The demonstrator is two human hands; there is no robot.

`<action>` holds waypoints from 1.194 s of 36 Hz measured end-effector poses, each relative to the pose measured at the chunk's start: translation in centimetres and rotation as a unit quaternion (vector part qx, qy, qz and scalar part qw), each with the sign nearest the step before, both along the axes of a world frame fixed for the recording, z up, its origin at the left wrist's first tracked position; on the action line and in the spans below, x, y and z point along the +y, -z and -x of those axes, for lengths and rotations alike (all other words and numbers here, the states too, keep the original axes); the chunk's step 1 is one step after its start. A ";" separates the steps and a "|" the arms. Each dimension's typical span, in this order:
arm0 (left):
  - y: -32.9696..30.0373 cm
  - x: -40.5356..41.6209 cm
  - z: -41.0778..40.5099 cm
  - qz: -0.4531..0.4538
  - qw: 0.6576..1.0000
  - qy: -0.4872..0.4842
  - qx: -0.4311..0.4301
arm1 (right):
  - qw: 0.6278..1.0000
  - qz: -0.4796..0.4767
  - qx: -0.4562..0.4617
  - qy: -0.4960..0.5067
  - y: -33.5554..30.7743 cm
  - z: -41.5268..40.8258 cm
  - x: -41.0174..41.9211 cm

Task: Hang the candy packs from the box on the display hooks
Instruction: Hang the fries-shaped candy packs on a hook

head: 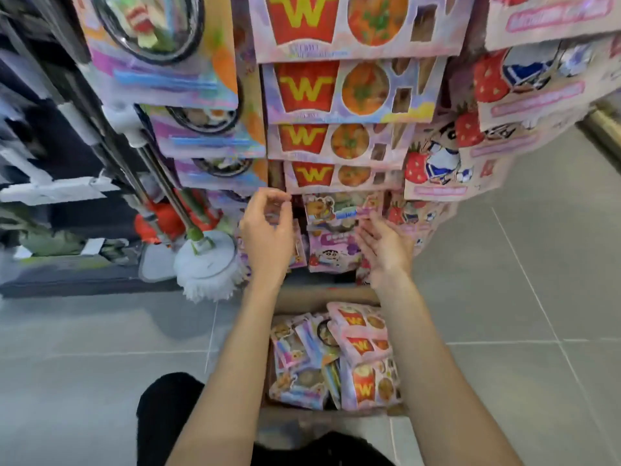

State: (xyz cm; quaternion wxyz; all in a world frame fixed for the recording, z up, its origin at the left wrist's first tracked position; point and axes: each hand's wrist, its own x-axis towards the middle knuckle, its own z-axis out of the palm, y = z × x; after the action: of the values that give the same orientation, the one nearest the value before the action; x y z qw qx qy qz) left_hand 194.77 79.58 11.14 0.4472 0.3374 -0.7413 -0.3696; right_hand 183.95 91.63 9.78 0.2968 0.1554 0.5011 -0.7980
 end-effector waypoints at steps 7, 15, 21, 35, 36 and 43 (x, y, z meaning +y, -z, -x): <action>12.0 -1.0 -3.1 -0.282 0.946 0.100 -0.127 | 0.989 -0.114 -0.064 -0.068 10.5 -3.1 1.8; 27.3 0.3 -4.2 -0.438 0.822 0.215 -0.294 | 0.982 -0.178 -0.051 -0.033 23.1 -6.3 4.4; 30.9 4.5 -3.9 -0.551 0.749 0.203 -0.307 | 0.977 -0.191 -0.074 0.061 27.7 -8.9 7.9; 32.5 10.6 -2.4 -0.503 0.789 0.125 -0.330 | 0.941 -0.299 -0.148 0.055 30.1 -11.3 9.6; 32.2 10.8 -2.6 -0.490 0.791 0.123 -0.345 | 0.937 -0.308 -0.160 0.033 30.5 -11.5 9.5; 33.6 11.3 -2.5 -0.494 0.785 0.123 -0.353 | 0.940 -0.293 -0.175 0.025 32.4 -11.6 10.1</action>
State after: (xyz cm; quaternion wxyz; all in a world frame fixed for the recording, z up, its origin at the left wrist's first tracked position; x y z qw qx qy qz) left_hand 197.26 90.89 -22.50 -0.1233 0.5253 -0.5985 -0.5922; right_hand 195.55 101.73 -22.64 0.3013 0.3846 0.6488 -0.5835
